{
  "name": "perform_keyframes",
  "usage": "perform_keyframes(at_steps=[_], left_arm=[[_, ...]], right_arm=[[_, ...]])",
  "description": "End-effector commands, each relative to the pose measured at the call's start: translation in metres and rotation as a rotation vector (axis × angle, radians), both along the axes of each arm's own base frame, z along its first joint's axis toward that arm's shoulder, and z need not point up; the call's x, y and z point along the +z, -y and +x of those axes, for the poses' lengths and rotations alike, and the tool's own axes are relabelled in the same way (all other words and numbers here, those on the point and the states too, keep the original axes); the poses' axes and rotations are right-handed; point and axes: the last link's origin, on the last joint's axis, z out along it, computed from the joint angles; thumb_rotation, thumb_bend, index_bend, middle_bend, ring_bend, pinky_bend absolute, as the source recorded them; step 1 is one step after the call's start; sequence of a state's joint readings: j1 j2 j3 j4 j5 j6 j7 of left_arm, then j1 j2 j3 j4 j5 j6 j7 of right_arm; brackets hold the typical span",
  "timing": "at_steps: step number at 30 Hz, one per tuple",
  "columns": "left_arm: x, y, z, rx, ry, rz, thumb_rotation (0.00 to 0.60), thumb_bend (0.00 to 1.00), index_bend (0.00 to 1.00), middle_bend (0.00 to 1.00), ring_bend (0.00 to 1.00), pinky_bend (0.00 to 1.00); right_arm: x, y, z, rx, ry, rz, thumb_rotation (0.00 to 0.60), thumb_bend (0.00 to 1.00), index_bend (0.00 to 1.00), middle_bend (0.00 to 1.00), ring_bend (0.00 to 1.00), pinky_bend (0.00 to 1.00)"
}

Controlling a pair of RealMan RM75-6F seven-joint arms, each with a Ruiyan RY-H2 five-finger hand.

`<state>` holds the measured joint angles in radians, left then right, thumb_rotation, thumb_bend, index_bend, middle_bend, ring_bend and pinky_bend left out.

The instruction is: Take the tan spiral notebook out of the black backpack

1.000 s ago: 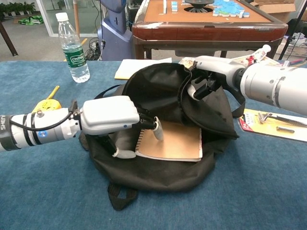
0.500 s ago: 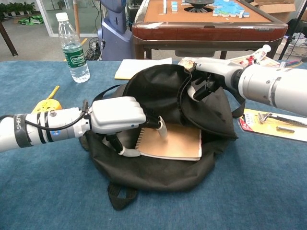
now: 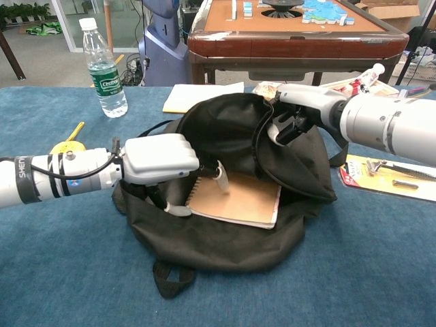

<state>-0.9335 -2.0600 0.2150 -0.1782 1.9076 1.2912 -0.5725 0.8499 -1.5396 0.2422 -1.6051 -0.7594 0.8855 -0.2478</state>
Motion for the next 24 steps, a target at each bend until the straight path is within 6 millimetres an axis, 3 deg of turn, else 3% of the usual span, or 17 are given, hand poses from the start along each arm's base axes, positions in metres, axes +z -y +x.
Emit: perform_keyframes(at_steps=[1,14,24], left_arm=[[0.002,-0.001,0.000,-0.001,0.000,0.003,0.600,0.25,0.25,0.24,0.26,0.35],[0.012,-0.011,-0.007,-0.004,-0.040,0.047,0.600,0.25,0.25,0.23,0.25,0.35],[-0.004,-0.007,0.001,0.043,-0.016,0.016,0.600,0.25,0.24,0.22,0.24,0.34]], right_arm=[[0.000,0.000,-0.001,-0.002,-0.001,0.000,0.600,0.74,0.75,0.39,0.13,0.14],[0.000,-0.001,-0.002,0.001,-0.002,0.008,0.600,0.74,0.75,0.39,0.13,0.14],[0.000,-0.001,-0.002,0.002,0.002,0.012,0.600,0.74,0.75,0.39,0.13,0.14]])
